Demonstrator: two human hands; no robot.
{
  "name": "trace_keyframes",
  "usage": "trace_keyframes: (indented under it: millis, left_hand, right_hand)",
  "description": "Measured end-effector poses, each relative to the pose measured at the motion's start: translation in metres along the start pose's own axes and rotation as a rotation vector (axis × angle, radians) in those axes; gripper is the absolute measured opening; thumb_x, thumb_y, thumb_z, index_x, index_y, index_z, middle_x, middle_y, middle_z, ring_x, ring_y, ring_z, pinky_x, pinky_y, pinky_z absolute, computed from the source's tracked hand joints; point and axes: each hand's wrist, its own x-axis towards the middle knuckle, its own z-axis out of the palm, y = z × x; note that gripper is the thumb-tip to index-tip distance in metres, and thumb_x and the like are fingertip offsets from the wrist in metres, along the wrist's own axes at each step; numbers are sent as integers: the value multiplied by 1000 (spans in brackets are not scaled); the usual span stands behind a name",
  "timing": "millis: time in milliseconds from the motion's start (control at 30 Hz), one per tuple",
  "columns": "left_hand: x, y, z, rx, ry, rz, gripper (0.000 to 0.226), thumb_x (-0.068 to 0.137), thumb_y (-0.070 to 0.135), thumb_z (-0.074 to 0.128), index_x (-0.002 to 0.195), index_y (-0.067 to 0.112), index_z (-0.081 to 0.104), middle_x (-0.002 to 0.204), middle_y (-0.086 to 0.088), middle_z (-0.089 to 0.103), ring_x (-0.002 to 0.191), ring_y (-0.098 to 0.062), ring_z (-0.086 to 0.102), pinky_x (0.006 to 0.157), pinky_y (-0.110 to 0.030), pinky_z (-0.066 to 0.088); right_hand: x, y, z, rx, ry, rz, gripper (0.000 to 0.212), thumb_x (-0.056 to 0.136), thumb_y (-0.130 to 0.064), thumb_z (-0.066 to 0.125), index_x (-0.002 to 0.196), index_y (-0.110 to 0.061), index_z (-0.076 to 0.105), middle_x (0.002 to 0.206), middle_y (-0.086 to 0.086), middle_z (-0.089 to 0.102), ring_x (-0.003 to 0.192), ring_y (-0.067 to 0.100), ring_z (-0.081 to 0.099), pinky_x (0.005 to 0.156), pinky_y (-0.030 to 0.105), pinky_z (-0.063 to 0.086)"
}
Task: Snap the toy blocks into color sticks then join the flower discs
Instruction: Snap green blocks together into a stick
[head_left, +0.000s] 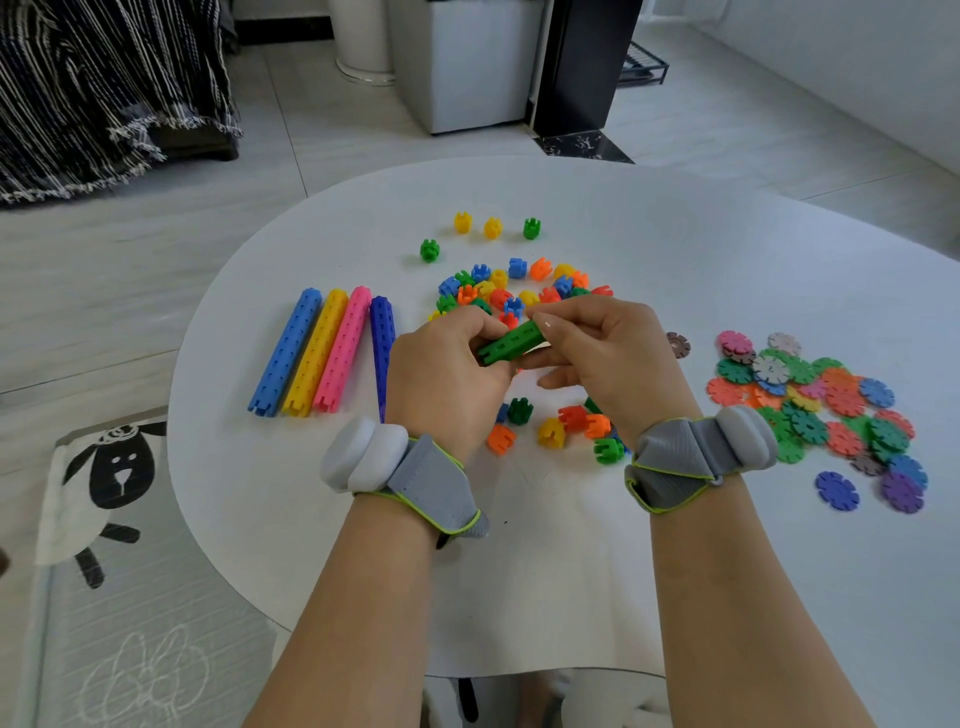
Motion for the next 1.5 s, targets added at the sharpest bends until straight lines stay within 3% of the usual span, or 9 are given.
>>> trace_keyframes:
  millis: [233, 333, 500, 600, 733, 833, 1000, 1133, 1500]
  left_hand:
    - [-15, 9, 1, 40, -133, 84, 29, 81, 24, 70, 109, 22, 66, 97, 6, 69, 88, -12, 61, 76, -17, 42]
    - [-31, 17, 1, 14, -214, 99, 27, 85, 25, 66, 112, 20, 66, 100, 0, 70, 90, -16, 63, 82, -26, 46]
    - [-56, 20, 5, 128, -242, 110, 27, 86, 24, 63, 112, 17, 65, 107, -3, 68, 101, -21, 59, 85, -26, 41]
    - [-62, 21, 6, 144, -222, 93, 26, 86, 26, 63, 111, 19, 65, 107, -2, 68, 101, -22, 59, 85, -28, 43]
    - [-63, 20, 8, 158, -221, 71, 26, 86, 27, 62, 111, 20, 64, 107, -2, 68, 101, -22, 58, 85, -30, 45]
    - [-63, 21, 8, 165, -217, 74, 26, 86, 26, 62, 111, 19, 65, 107, -2, 67, 101, -22, 58, 84, -29, 44]
    - [-62, 22, 8, 174, -222, 97, 25, 87, 24, 62, 111, 20, 65, 109, -1, 67, 101, -20, 58, 83, -25, 42]
    - [-59, 19, 4, 149, -231, 99, 25, 85, 18, 63, 110, 21, 66, 109, 1, 67, 101, -18, 58, 81, -20, 38]
    - [-58, 18, 2, 131, -245, 121, 26, 84, 18, 64, 110, 24, 67, 107, 4, 68, 96, -12, 57, 71, -8, 30]
  right_hand:
    - [-17, 1, -10, -217, 68, -102, 15, 92, -11, 59, 96, -16, 73, 63, -9, 67, 52, 3, 61, 54, 18, 47]
    - [-36, 8, -20, -272, 123, -86, 15, 92, -17, 58, 97, -20, 73, 52, -17, 61, 45, 1, 56, 56, 17, 42]
    - [-73, 21, -38, -501, 255, -120, 13, 90, -18, 61, 94, -20, 72, 81, -9, 66, 59, 1, 53, 67, 18, 40]
    - [-81, 24, -43, -704, 206, -124, 14, 86, -20, 66, 98, -19, 72, 92, -2, 62, 67, 4, 47, 64, 11, 31]
    - [-82, 27, -37, -871, 88, -45, 30, 86, -27, 65, 115, -20, 66, 112, 3, 53, 97, 17, 52, 77, 19, 32]
    - [-80, 29, -33, -964, 57, 2, 32, 89, -23, 60, 120, -19, 64, 116, 6, 46, 101, 23, 51, 81, 27, 40]
    - [-79, 23, -34, -808, 139, -61, 21, 85, -20, 67, 106, -14, 67, 112, 3, 55, 96, 18, 56, 81, 21, 39]
    - [-84, 14, -36, -429, 125, 3, 26, 80, -5, 69, 91, -28, 61, 95, -3, 68, 83, 13, 69, 85, 36, 55]
    - [-83, 17, -32, -493, 96, -30, 36, 83, -8, 65, 116, -22, 68, 103, 1, 71, 100, 18, 65, 97, 39, 47]
